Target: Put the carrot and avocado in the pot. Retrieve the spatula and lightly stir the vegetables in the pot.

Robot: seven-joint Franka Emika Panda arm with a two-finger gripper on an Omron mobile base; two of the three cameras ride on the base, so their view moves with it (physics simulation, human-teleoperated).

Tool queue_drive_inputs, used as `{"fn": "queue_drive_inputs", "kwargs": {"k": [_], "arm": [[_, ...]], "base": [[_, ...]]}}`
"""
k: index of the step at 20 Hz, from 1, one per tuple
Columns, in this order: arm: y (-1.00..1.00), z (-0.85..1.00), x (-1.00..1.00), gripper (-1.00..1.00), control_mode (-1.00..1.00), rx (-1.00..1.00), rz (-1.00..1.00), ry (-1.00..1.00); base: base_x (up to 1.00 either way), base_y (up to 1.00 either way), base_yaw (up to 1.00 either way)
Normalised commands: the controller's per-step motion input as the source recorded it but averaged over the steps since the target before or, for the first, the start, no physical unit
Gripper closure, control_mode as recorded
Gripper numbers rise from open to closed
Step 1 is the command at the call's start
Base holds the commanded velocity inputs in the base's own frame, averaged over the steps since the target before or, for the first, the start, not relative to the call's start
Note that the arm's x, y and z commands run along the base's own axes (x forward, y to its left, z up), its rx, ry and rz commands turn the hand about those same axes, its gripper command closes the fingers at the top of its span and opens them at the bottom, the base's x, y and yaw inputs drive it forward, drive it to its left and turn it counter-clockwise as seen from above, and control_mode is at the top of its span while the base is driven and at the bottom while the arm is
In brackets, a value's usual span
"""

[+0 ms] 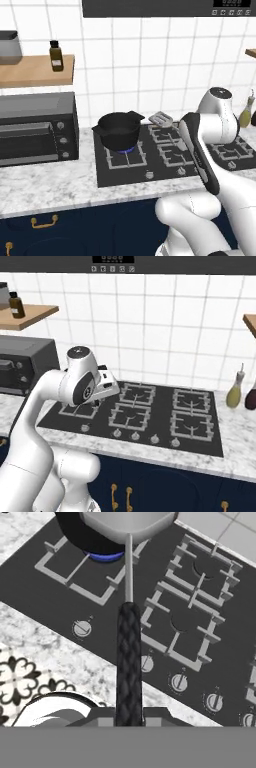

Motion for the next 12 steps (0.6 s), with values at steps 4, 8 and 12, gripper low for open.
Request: {"fn": "queue_drive_inputs", "kwargs": {"k": [4,8,12], "arm": [[0.00,0.00,0.00,1.00,1.00,0.00,0.00,0.00],[0.00,0.00,0.00,1.00,1.00,0.00,0.00,0.00],[0.00,0.00,0.00,1.00,1.00,0.00,0.00,0.00]], "base": [[0.29,0.10,0.00],[0.03,0.49,0.00],[0.06,0.58,0.00]]}}
